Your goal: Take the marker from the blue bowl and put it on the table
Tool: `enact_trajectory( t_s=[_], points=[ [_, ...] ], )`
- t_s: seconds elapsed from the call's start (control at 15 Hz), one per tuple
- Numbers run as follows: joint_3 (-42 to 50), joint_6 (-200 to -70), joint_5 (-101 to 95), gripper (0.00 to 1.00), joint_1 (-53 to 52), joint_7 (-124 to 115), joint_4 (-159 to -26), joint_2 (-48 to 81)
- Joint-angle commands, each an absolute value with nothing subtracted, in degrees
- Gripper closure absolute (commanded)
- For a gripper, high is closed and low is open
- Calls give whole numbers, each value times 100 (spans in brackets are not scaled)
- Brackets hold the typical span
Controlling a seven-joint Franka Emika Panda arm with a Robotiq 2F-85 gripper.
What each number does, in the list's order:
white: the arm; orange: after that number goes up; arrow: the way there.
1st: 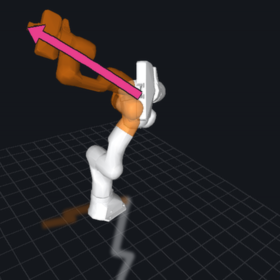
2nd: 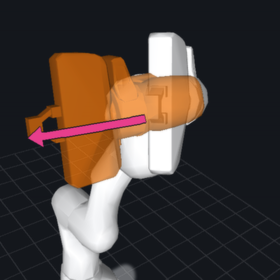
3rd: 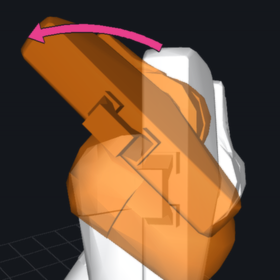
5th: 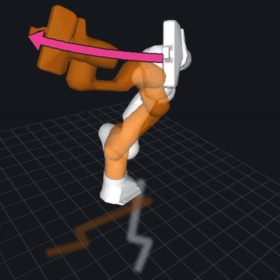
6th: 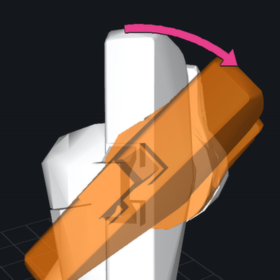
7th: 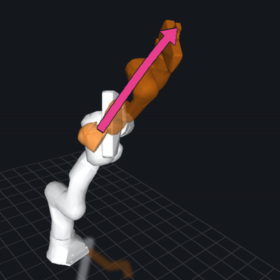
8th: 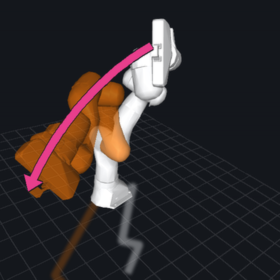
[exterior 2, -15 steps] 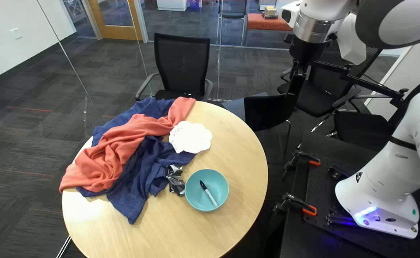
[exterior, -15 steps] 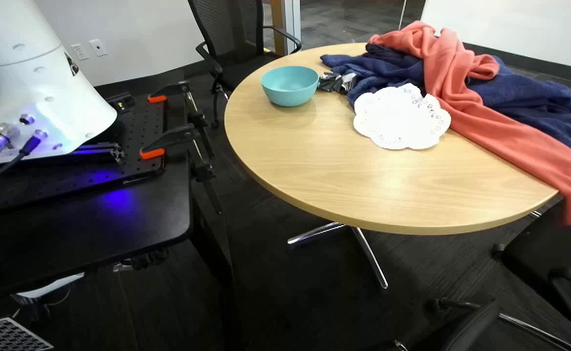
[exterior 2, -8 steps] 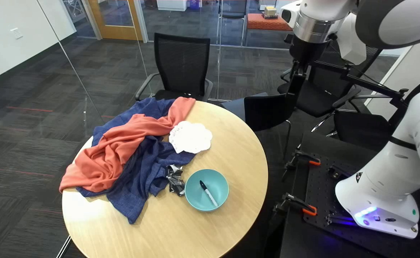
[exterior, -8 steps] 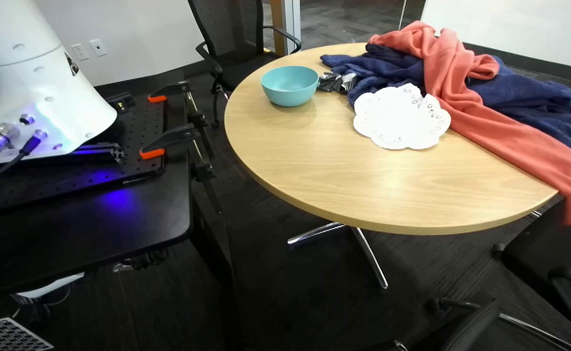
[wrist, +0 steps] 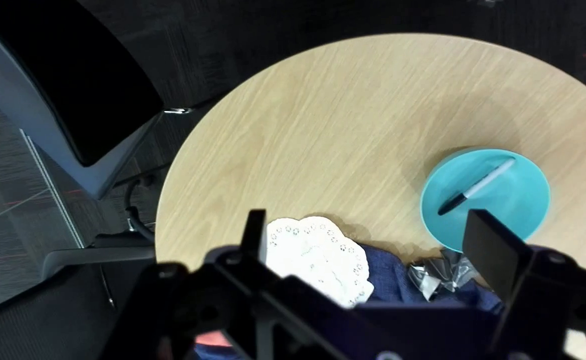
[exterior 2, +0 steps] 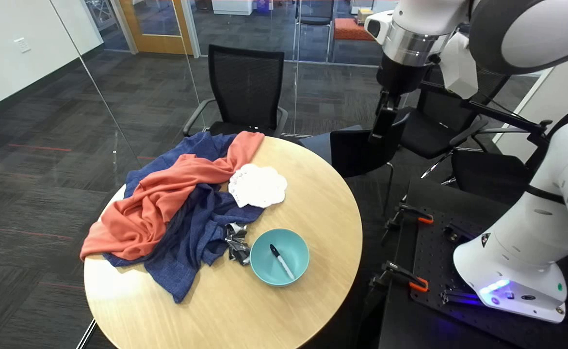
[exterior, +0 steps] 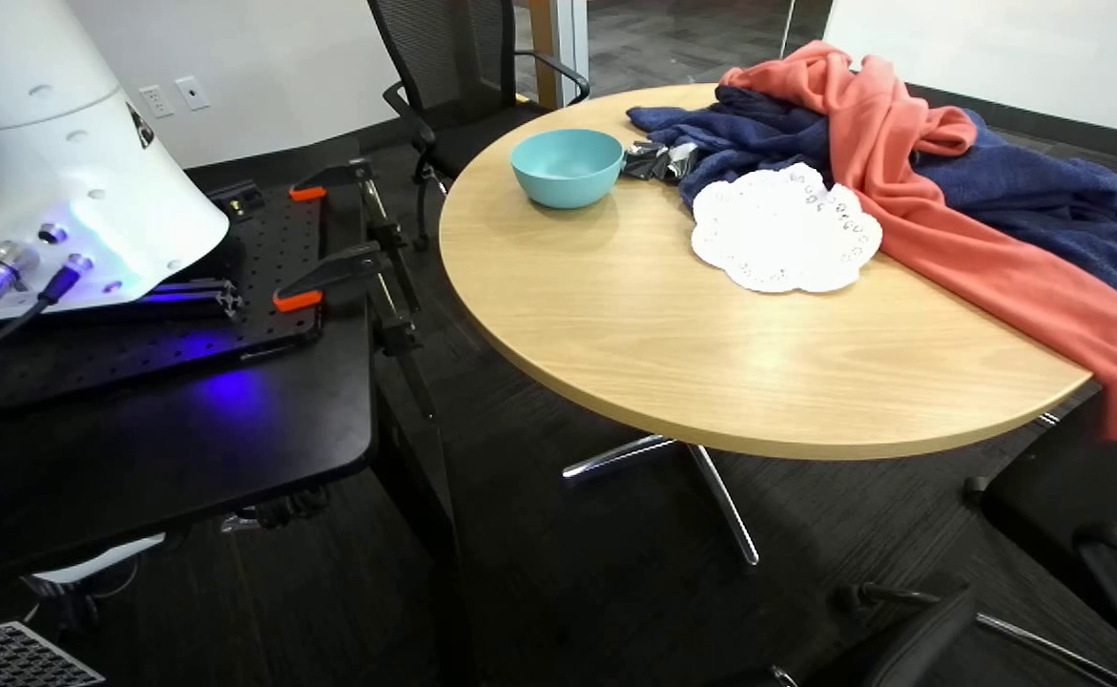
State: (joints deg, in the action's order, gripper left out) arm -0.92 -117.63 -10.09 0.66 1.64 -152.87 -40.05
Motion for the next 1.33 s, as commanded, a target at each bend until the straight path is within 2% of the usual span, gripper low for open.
enact_trajectory(
  t_s=[0.0, 0.8, 0.87, 1.27],
  points=[
    [-187, -12378, -475, 0, -147, -266, -15232, -3403],
    [-967, -14520, 686, 0, -411, -2336, -14960, -1220],
    [-924, -14388, 476, 0, -343, -2180, -15172, -1553],
    [-910, -14415, 492, 0, -367, -2180, -15150, -1450]
  ],
)
